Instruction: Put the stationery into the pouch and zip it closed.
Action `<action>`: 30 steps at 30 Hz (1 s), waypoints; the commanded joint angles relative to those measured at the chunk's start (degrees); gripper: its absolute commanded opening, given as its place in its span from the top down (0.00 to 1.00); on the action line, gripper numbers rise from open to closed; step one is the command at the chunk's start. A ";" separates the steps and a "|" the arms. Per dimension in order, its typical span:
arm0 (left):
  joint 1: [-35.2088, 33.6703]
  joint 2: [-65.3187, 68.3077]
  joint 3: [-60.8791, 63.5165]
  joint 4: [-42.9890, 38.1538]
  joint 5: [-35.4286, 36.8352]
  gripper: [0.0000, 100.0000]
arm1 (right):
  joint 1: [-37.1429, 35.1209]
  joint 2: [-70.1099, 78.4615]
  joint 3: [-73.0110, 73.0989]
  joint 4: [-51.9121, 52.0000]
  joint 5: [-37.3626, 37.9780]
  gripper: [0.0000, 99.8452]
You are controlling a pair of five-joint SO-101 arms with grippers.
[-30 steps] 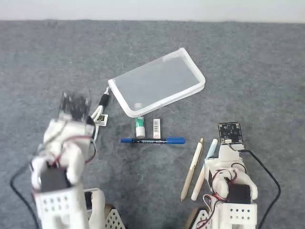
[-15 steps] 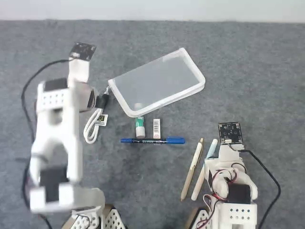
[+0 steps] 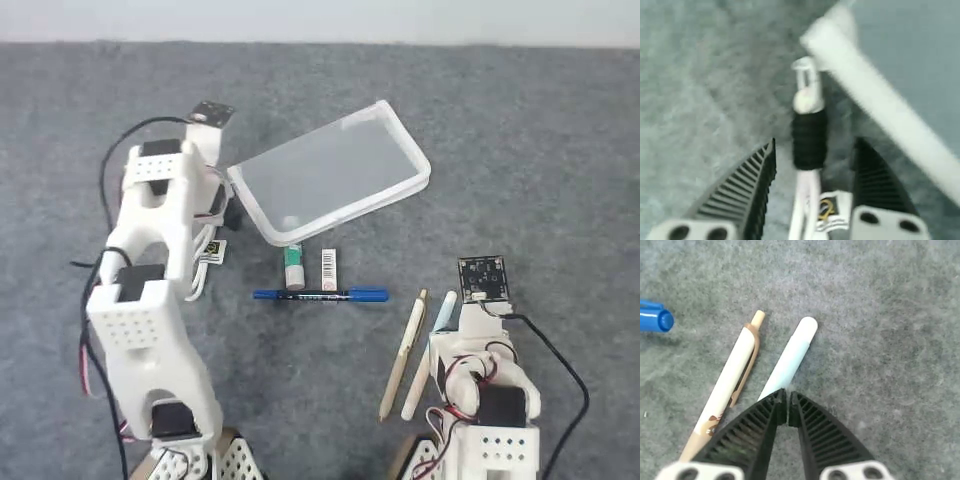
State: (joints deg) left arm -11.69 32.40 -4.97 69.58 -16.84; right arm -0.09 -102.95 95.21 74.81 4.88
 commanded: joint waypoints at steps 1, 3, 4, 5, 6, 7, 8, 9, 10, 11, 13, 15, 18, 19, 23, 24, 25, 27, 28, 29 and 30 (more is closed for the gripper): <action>1.76 -0.18 -4.53 1.58 -0.26 0.91 | 0.22 -1.01 1.23 0.31 0.44 0.99; 2.46 0.44 -4.62 1.67 -0.26 0.98 | 0.22 -1.01 1.23 0.31 0.44 0.99; 2.73 0.53 -4.62 2.11 -0.26 0.99 | 0.22 -1.01 1.23 0.31 0.44 0.99; 2.90 0.53 -4.79 3.52 -0.18 0.99 | 0.22 -1.01 1.23 0.31 0.44 0.99; 2.99 0.44 -4.88 5.10 0.44 0.99 | 0.22 -1.01 1.23 0.31 0.44 0.99; 3.25 0.26 -5.05 6.59 1.85 0.99 | 0.22 -1.01 1.23 0.31 0.44 0.99; 3.60 -0.18 -5.49 8.18 3.60 0.99 | 0.22 -1.01 1.23 0.31 0.44 0.99; 3.96 -0.79 -5.93 9.93 5.63 0.99 | 0.22 -1.01 1.23 0.31 0.44 0.99; 4.04 -1.23 -6.55 11.69 7.91 0.99 | 0.22 -1.01 1.23 0.31 0.44 0.99; 4.48 -1.93 -7.43 13.54 10.37 0.99 | 0.22 -1.01 1.23 0.31 0.44 0.99; 5.36 -3.60 -9.10 17.49 15.03 0.99 | 0.22 -1.01 1.23 0.31 0.44 0.99; 6.77 -5.45 -10.59 21.01 19.16 0.99 | 0.22 -1.01 1.23 0.31 0.44 0.99; 9.85 -8.18 -11.74 25.14 26.20 0.99 | 0.22 -1.01 1.23 0.31 0.44 0.99; 11.25 -8.97 -12.00 26.37 28.57 0.99 | 0.22 -1.01 1.23 0.31 0.44 0.99; 18.20 -11.78 -12.79 30.33 36.75 0.99 | 0.22 -1.01 1.23 0.31 0.44 0.99; 19.96 -12.31 -12.79 30.59 37.89 0.99 | 0.22 -1.01 1.23 0.31 0.44 0.99; 21.71 -12.75 -12.79 30.68 38.59 0.99 | 0.22 -1.01 1.23 0.31 0.44 0.99; 24.44 -13.19 -12.79 30.77 38.95 0.98 | 0.22 -1.01 1.23 0.31 0.44 0.99; 25.41 -13.27 -12.79 30.68 39.03 0.98 | 0.22 -1.01 1.23 0.31 0.44 0.99; 26.20 -13.01 -12.62 30.77 39.03 0.98 | 0.22 -1.01 1.23 0.31 0.44 0.99; 26.90 -12.84 -12.62 30.77 39.03 0.97 | 0.22 -1.01 1.23 0.31 0.44 0.99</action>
State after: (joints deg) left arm 12.75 24.13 -14.73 98.42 21.23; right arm -0.09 -102.95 95.21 74.81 4.88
